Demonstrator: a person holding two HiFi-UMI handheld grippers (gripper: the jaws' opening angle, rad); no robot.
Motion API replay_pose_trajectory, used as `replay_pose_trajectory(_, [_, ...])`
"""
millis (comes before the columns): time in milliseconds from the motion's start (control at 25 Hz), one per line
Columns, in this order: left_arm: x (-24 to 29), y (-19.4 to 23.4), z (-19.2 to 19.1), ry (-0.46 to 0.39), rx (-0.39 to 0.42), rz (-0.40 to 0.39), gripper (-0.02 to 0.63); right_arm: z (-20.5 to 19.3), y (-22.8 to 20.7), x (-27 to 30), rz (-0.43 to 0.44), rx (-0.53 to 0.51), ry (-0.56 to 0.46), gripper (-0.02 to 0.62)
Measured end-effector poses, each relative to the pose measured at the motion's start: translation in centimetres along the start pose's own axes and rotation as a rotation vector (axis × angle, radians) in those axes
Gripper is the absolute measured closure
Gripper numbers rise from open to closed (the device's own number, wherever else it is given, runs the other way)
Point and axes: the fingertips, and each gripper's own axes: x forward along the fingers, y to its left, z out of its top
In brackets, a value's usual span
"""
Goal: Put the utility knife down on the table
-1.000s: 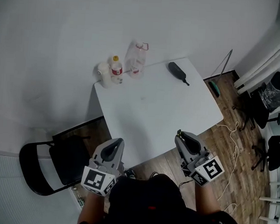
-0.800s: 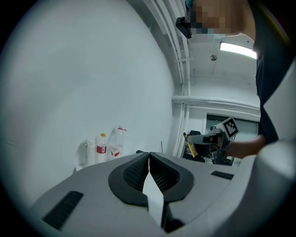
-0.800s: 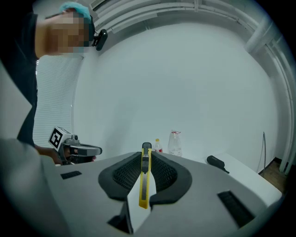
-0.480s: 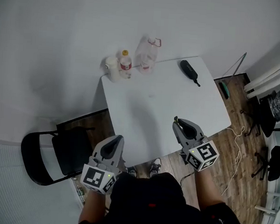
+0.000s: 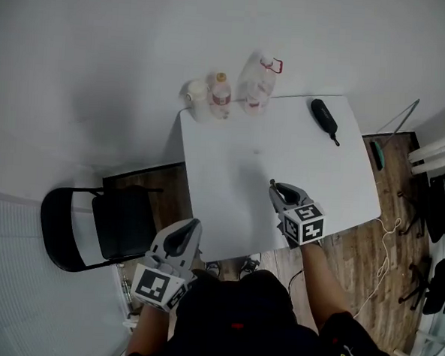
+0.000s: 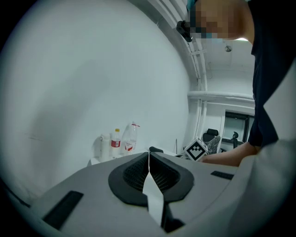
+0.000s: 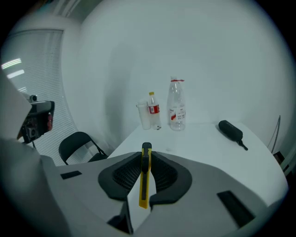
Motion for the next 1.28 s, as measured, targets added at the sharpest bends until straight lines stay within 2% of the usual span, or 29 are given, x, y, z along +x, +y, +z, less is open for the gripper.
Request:
replay_pose_trajectory(80, [-0.1, 0.3, -0.4, 0.013, -0.006, 0.021, 0.581, -0.8, -1.0, 2.3, 0.0, 0.002, 0.048, 0.52])
replay_pose_trajectory(320, [-0.2, 0.4, -1.6, 0.046, -0.019, 0.054, 0.581, -5.3, -1.5, 7.2, 0.043, -0.062, 0.276, 0.52])
replay_pose_trajectory(560, [-0.5, 1.8, -1.9, 0.054, -0.016, 0.09, 0.581, -8.8, -0.7, 9.5, 0.075, -0.13, 0.393, 0.52])
replay_pose_trajectory(880, [-1.7, 2.5, -3.0, 0.073, -0.034, 0.128, 0.581, -10.9, -1.0, 10.7, 0.049, -0.211, 0.472, 0.52])
replay_pose_trajectory(1280, [-2.1, 2.4, -2.8, 0.062, -0.032, 0.143, 0.581, -12.1, -0.9, 10.6, 0.048, -0.204, 0.477, 0.52])
